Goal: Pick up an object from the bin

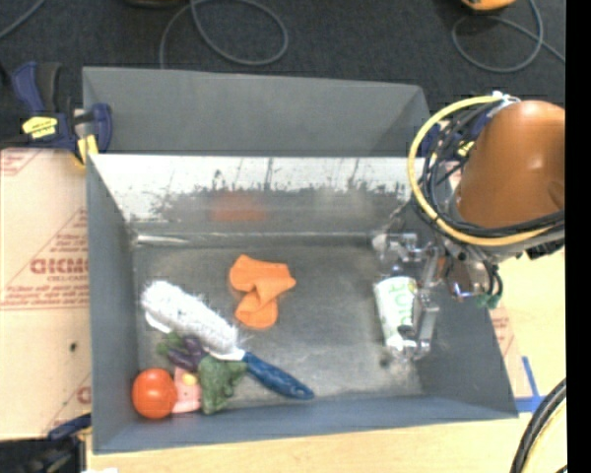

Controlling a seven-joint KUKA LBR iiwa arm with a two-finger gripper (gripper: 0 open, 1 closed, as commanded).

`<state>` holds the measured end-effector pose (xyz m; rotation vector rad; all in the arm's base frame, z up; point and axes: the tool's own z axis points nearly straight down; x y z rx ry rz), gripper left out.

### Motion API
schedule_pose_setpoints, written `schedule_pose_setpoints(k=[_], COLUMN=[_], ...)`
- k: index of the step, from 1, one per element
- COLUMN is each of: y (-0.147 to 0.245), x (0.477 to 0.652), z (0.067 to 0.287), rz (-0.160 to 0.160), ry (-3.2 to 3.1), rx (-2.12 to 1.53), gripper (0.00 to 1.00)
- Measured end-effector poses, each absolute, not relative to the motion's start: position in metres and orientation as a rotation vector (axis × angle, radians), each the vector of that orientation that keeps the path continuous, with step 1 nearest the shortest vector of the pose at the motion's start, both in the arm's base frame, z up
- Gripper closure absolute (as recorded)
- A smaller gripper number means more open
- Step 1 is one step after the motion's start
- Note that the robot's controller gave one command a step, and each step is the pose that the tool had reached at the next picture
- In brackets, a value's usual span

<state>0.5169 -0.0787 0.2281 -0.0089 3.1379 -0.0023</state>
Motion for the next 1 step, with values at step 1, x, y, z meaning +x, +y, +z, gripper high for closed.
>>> schedule_pose_setpoints(k=[1], y=[-0.0787], x=[0.5169], z=[0.2281], rz=[-0.002], ry=[3.138], rx=[-0.010], gripper=[0.00])
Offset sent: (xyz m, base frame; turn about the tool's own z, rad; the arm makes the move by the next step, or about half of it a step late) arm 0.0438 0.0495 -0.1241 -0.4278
